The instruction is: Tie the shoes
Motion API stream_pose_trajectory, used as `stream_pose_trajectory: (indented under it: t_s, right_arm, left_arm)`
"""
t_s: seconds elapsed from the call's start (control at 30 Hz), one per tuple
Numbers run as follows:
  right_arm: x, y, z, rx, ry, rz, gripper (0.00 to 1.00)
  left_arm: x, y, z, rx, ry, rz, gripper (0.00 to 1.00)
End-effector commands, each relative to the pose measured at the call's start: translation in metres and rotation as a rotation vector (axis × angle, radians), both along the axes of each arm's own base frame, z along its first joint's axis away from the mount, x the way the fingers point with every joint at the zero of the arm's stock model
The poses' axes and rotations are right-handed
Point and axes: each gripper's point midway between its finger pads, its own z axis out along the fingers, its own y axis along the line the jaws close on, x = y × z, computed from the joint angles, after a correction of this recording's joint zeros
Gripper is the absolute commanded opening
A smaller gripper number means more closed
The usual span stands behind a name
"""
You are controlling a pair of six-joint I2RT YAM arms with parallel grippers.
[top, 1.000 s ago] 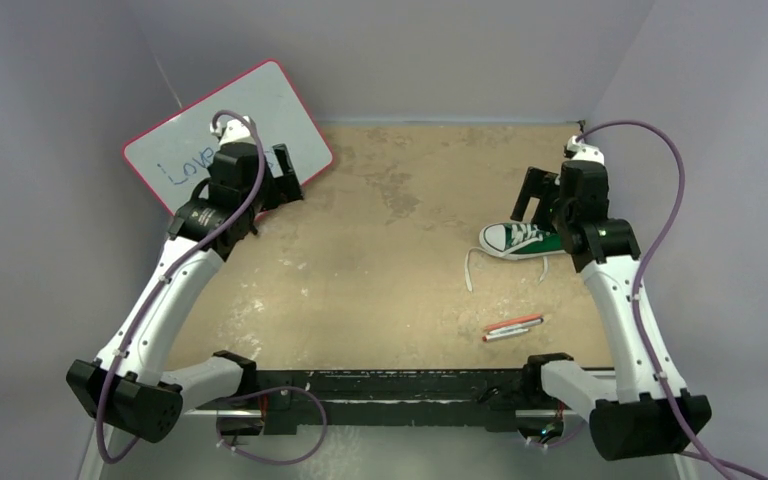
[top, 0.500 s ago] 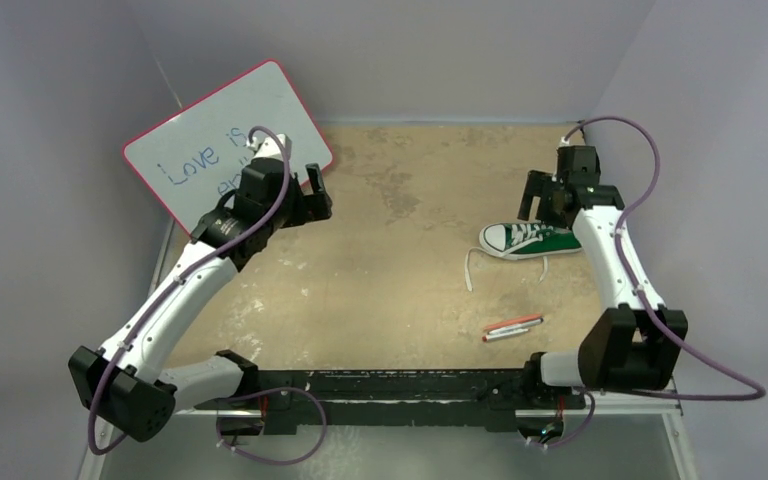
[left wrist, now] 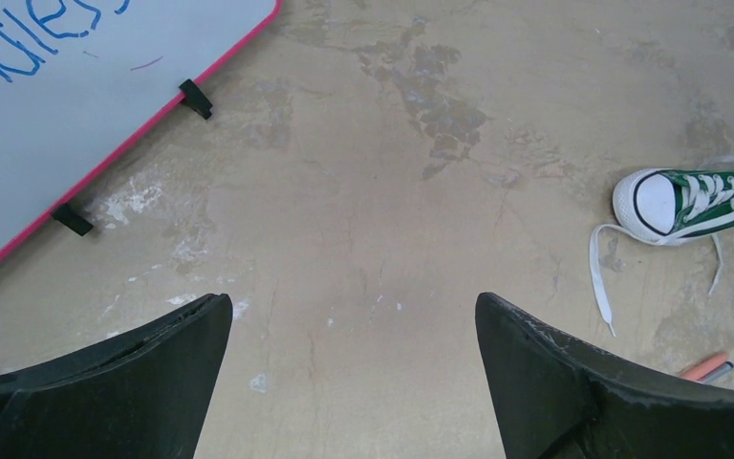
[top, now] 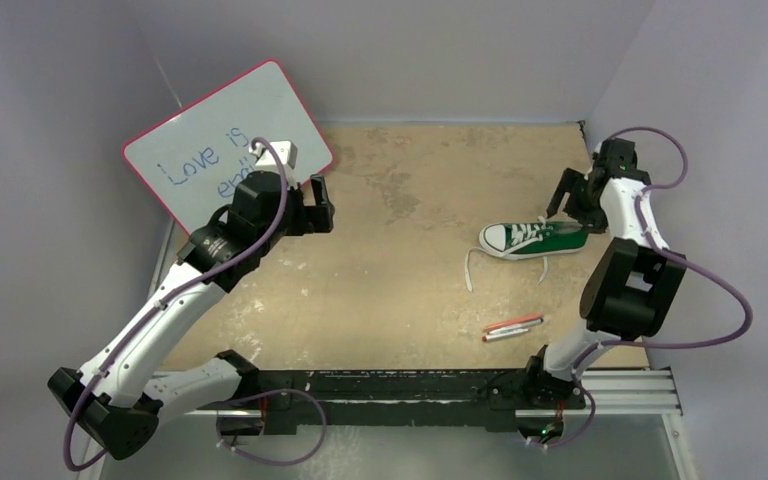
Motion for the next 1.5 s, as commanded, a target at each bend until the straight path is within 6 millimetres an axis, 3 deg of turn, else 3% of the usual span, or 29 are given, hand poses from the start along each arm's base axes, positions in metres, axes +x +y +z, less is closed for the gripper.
stream_pose_trajectory:
  t_s: [0.0, 0.2, 0.33, 0.43, 0.57, 0.67, 0.83, 0.97, 1.17, 1.23, 1.3, 1.47]
  right_arm:
    - [0.023, 0.003, 0.008, 0.153, -0.065, -0.089, 0.81]
    - [0.048, 0.01, -0.006, 0.27, -0.093, -0.164, 0.74]
    - [0.055, 0.012, -0.019, 0.319, -0.049, -0.234, 0.68]
    - [0.06, 0.015, -0.029, 0.366, -0.039, -0.297, 0.57]
    - [0.05, 0.041, -0.038, 0.504, 0.01, -0.383, 0.39]
    - [0.04, 0.06, -0.034, 0.576, 0.007, -0.404, 0.32]
    - [0.025, 0.092, 0.006, 0.652, -0.025, -0.415, 0.16]
    - [0.007, 0.134, 0.047, 0.72, -0.045, -0.403, 0.11]
    - [-0.031, 0.245, 0.107, 0.888, -0.041, -0.258, 0.03]
    - [-0.04, 0.265, 0.117, 0.925, -0.038, -0.2, 0.03]
    - [-0.045, 0.258, 0.11, 0.865, -0.047, -0.157, 0.05]
    - [-0.015, 0.163, 0.084, 0.418, -0.234, 0.07, 0.36]
  left_arm:
    - [0.005, 0.004, 0.012, 0.035, -0.049, 0.008, 0.99]
    - [0.006, 0.004, 0.008, 0.055, -0.037, 0.009, 0.99]
    - [0.009, 0.003, 0.0, 0.085, 0.002, 0.009, 0.99]
    - [0.009, 0.004, -0.003, 0.103, 0.022, 0.01, 0.98]
    - [0.01, 0.006, -0.001, 0.103, 0.015, 0.02, 0.98]
    - [0.013, 0.006, -0.001, 0.108, 0.013, 0.028, 0.98]
    - [0.016, 0.011, 0.0, 0.141, 0.01, 0.053, 0.98]
    - [0.018, 0.015, 0.001, 0.161, 0.004, 0.069, 0.98]
    - [0.02, 0.025, 0.015, 0.143, -0.044, 0.131, 0.98]
    - [0.02, 0.028, 0.023, 0.133, -0.071, 0.146, 0.98]
    - [0.019, 0.032, 0.029, 0.133, -0.087, 0.161, 0.99]
    - [0.019, 0.032, 0.03, 0.139, -0.076, 0.161, 0.99]
